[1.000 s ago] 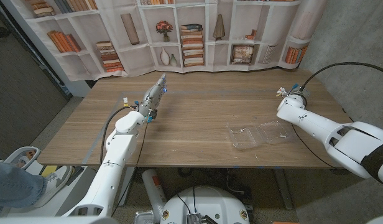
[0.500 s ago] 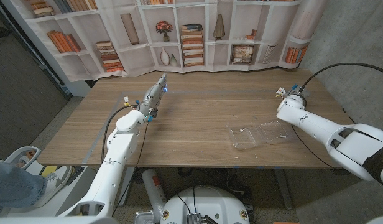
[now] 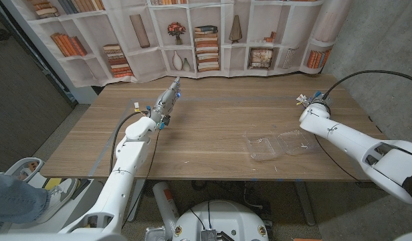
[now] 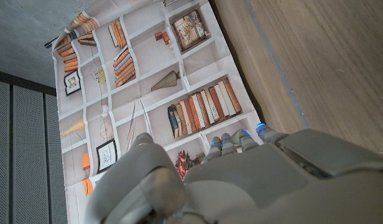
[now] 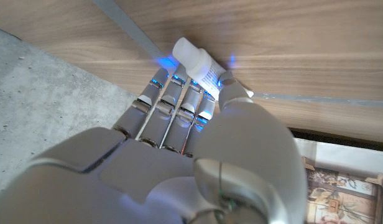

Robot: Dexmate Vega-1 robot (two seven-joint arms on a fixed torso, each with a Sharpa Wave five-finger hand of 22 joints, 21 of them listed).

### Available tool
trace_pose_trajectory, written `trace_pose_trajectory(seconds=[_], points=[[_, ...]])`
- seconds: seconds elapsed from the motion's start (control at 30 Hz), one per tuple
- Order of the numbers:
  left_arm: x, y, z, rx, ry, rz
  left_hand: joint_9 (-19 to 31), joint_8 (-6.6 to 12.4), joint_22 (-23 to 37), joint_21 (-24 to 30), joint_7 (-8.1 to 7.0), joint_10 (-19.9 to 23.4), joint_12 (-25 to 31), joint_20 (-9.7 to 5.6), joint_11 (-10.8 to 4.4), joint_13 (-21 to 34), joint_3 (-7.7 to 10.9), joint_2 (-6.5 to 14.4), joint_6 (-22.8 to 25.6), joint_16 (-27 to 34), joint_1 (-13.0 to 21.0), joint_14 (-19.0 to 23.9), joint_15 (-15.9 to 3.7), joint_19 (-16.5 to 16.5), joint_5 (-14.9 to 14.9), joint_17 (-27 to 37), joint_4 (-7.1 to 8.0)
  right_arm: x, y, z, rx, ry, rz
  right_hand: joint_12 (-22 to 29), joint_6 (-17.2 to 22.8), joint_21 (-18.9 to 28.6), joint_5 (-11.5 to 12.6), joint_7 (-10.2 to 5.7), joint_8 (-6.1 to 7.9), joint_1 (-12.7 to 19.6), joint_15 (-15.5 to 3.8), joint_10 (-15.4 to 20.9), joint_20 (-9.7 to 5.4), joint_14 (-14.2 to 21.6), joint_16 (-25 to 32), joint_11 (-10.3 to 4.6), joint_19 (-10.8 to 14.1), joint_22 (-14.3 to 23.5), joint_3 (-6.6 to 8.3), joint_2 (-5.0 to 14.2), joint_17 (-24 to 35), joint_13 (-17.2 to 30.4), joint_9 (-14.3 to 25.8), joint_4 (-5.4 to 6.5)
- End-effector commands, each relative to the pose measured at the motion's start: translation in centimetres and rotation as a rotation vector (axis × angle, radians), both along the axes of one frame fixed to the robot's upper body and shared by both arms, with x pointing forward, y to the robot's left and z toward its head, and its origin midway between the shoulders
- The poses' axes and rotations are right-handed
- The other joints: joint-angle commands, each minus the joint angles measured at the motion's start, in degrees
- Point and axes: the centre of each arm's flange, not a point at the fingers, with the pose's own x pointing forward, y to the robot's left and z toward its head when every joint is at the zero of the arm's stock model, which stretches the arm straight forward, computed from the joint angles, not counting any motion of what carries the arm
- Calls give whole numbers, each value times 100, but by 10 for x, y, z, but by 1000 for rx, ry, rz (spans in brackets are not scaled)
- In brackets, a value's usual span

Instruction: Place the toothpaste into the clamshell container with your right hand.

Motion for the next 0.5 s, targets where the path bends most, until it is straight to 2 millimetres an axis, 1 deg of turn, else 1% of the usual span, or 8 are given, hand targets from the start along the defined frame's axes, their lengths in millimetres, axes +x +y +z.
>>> trace_pose_trajectory(seconds=[0.03, 0.5], points=[[2, -1, 5, 10, -9, -6, 5, -10, 6, 1, 1, -24, 3, -47, -39, 29, -39, 48, -25, -5, 24, -183, 22, -488, 0, 31, 26, -14, 3, 13, -25, -75, 42, -9, -38, -21, 17, 1, -41, 110, -607, 20, -533, -21, -22, -55, -5, 30, 37, 22, 22, -10, 10, 7], [2, 2, 6, 3, -14, -8, 5, -12, 7, 1, 4, -21, 5, -52, -43, 29, -49, 56, -31, -5, 31, -185, 22, -489, -1, 31, 23, -22, 7, 20, -55, -110, 63, -33, -60, -39, 18, -40, -73, 186, -612, -8, -557, -48, -40, -120, -35, 34, 53, 41, 39, 0, 11, -12]])
